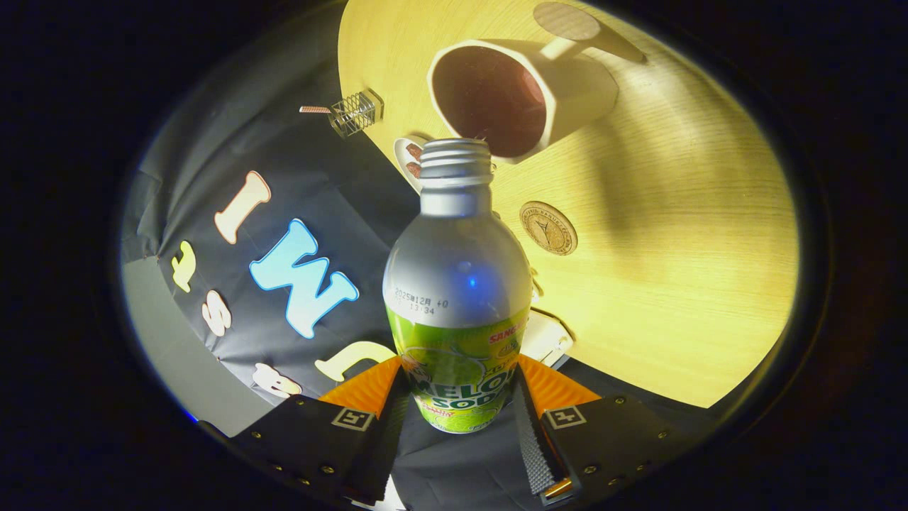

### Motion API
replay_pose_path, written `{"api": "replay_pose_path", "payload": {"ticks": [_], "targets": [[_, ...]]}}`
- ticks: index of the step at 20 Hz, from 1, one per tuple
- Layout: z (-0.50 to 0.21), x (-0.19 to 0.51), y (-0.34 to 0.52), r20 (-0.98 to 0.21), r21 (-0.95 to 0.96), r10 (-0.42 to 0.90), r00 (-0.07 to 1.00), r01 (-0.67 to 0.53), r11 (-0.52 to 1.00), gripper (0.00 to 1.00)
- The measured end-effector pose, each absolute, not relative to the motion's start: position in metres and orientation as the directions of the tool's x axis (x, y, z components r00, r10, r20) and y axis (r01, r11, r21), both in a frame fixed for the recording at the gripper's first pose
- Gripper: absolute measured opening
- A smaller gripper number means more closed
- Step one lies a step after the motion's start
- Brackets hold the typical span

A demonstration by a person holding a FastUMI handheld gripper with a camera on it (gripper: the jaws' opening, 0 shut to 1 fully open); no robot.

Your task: Take the bottle from table, then pour the juice into the cup, finally place the bottle on the coaster

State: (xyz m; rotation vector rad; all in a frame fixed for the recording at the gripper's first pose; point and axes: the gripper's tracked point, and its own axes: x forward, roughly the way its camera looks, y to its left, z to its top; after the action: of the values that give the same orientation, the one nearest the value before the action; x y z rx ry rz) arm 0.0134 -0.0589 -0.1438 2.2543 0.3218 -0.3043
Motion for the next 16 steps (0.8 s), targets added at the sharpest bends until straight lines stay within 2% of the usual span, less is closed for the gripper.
{"api": "replay_pose_path", "payload": {"ticks": [9,16], "targets": [[-0.182,0.001,-0.060,-0.444,0.801,0.076,0.893,0.434,-0.413,0.72],[-0.210,-0.013,-0.055,-0.512,0.850,0.067,0.856,0.517,-0.100,0.72]]}}
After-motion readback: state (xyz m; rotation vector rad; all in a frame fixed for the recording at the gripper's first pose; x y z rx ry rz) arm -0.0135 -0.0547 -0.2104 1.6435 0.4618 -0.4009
